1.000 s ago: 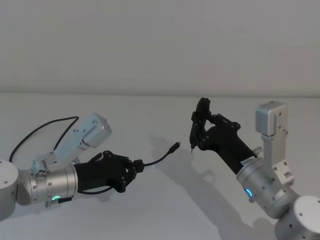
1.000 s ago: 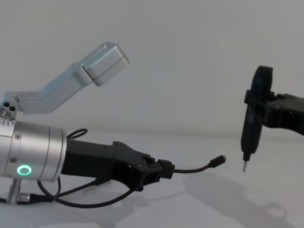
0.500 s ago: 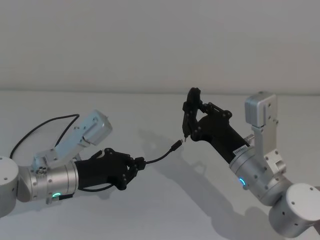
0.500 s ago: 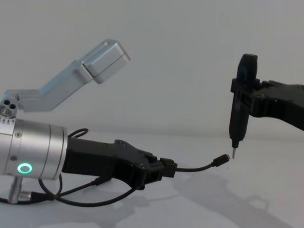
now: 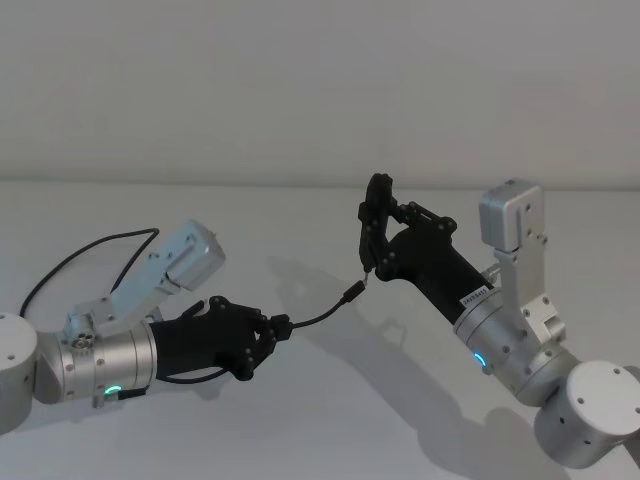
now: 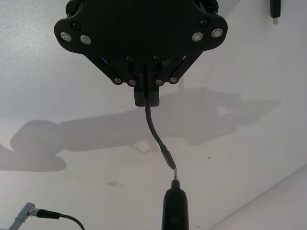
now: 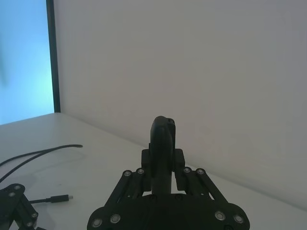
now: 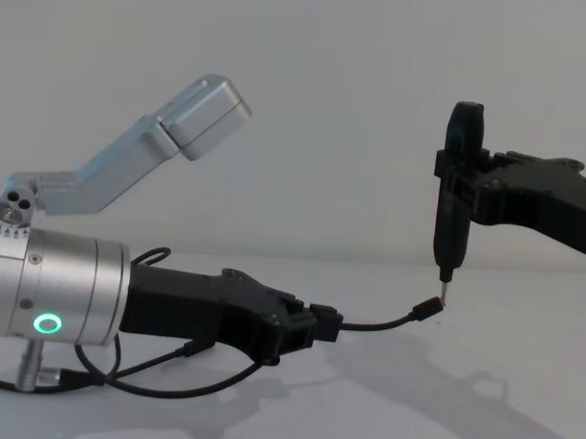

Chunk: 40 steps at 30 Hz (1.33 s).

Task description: Pick up the data cable with the one hand.

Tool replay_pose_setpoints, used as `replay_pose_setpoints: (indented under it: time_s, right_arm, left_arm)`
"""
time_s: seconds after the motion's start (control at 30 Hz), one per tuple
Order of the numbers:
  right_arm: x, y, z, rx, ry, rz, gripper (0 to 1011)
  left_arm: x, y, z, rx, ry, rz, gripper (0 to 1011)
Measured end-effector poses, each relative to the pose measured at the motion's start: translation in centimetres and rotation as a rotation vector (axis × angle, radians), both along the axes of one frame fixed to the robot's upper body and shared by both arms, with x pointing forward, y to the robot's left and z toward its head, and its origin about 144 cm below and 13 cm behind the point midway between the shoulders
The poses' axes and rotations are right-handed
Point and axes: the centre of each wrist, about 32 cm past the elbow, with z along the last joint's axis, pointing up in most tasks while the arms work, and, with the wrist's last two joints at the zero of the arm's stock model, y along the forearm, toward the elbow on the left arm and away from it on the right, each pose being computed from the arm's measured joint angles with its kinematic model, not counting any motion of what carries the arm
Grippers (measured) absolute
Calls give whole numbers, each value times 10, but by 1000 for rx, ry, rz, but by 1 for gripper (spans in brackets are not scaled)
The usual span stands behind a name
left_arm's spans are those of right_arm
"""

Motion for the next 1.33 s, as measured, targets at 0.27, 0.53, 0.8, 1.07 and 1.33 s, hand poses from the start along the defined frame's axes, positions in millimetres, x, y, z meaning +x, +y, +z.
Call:
replay_pose_setpoints:
  time_s: [0.27,0.53,0.8,1.07,1.33]
  right_arm:
    - [1,0,0,-5,-3,3,274]
    - [2,1,0,-8,-4,6,275]
    - [2,1,0,-9,-4,7,274]
    - [2,1,0,-10,-4,7,274]
    - [2,1,1,-11,-5,8,275]
  left_arm:
    - [0,0,0,0,-1,-1,41]
    - [0,0,0,0,-1,-2,41]
    - [0,0,0,0,-1,-2,40]
    - [0,0,0,0,-1,-2,41]
    - [0,0,0,0,-1,-2,40]
